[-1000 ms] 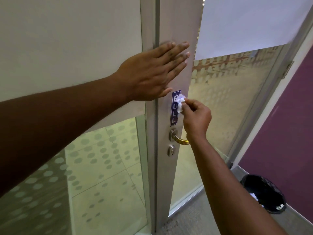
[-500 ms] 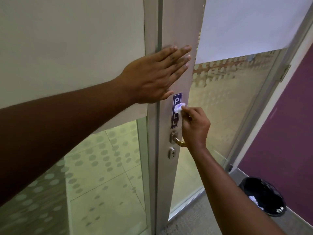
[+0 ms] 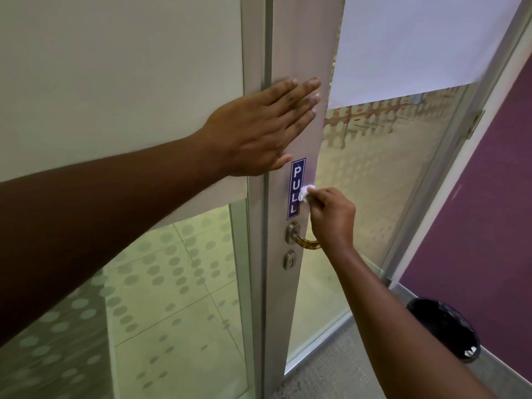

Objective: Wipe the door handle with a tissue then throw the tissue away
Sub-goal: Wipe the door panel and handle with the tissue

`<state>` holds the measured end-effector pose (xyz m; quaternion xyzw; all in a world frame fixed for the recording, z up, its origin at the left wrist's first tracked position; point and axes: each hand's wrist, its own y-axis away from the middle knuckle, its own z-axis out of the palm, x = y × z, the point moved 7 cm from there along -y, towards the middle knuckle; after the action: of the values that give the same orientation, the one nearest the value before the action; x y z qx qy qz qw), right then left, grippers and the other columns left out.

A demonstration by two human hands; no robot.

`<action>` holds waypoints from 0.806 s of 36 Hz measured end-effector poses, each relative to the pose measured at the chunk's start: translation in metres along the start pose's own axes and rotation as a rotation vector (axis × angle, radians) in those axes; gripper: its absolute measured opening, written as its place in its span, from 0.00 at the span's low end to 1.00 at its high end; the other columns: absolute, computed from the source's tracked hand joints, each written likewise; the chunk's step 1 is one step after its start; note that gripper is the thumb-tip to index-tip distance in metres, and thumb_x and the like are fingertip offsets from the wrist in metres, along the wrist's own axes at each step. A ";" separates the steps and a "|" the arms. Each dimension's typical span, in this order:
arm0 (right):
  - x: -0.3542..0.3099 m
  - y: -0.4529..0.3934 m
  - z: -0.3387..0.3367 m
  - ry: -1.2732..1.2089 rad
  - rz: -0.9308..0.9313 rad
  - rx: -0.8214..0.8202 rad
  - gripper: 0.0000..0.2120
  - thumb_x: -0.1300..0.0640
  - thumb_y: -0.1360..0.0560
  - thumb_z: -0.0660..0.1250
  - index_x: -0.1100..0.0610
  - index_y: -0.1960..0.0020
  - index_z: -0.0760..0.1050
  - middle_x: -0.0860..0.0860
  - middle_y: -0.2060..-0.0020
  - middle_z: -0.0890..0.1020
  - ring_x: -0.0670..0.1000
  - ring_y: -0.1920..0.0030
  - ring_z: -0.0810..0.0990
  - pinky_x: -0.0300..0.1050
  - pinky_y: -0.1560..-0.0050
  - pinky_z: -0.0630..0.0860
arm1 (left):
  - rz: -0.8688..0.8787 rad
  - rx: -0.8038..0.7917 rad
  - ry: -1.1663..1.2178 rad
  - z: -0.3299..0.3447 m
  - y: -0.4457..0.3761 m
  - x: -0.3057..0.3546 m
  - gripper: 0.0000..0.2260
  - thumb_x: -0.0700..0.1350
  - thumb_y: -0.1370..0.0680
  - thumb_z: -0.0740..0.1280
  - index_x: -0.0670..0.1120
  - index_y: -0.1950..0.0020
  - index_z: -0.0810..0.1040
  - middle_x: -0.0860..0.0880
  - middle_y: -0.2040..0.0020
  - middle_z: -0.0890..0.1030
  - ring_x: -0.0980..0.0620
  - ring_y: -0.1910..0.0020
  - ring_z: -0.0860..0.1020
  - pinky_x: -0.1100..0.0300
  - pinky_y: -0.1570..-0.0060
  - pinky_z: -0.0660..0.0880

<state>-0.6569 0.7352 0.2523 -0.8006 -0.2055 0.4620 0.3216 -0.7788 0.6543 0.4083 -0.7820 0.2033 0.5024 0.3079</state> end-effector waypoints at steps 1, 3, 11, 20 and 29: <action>0.005 -0.003 -0.004 -0.008 0.044 -0.035 0.08 0.61 0.24 0.72 0.58 0.45 0.84 0.51 0.54 0.85 0.43 0.58 0.80 0.32 0.54 0.78 | 0.000 -0.001 -0.004 0.000 0.000 0.000 0.36 0.61 0.16 0.38 0.35 0.18 0.45 0.34 0.18 0.48 0.36 0.17 0.44 0.44 0.19 0.50; 0.015 -0.015 -0.016 -0.055 0.147 -0.067 0.09 0.59 0.24 0.71 0.56 0.45 0.84 0.49 0.52 0.86 0.43 0.56 0.82 0.29 0.53 0.76 | 0.001 -0.003 -0.012 0.000 0.000 0.000 0.37 0.61 0.17 0.37 0.35 0.18 0.44 0.33 0.18 0.47 0.36 0.17 0.44 0.44 0.19 0.50; 0.048 -0.058 -0.049 0.136 0.205 -0.435 0.05 0.56 0.25 0.72 0.54 0.50 0.85 0.50 0.59 0.87 0.50 0.58 0.85 0.48 0.50 0.81 | 0.003 -0.021 -0.006 -0.001 0.000 0.001 0.37 0.61 0.17 0.36 0.35 0.18 0.44 0.34 0.18 0.47 0.36 0.17 0.44 0.44 0.19 0.51; 0.074 -0.040 -0.017 0.485 0.078 -0.727 0.09 0.62 0.24 0.70 0.57 0.46 0.85 0.53 0.50 0.86 0.52 0.52 0.82 0.47 0.49 0.80 | 0.008 -0.046 -0.014 -0.001 0.002 0.001 0.36 0.60 0.17 0.35 0.35 0.18 0.43 0.33 0.18 0.47 0.35 0.18 0.45 0.44 0.19 0.51; 0.083 -0.034 -0.002 0.583 -0.034 -0.865 0.14 0.67 0.24 0.67 0.57 0.42 0.83 0.53 0.47 0.84 0.48 0.52 0.80 0.39 0.53 0.76 | 0.015 -0.064 -0.031 0.000 0.002 0.002 0.36 0.60 0.17 0.34 0.35 0.18 0.44 0.33 0.18 0.49 0.35 0.17 0.46 0.44 0.19 0.52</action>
<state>-0.6154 0.8105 0.2265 -0.9522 -0.2924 0.0875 0.0126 -0.7791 0.6526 0.4061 -0.7820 0.1885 0.5229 0.2821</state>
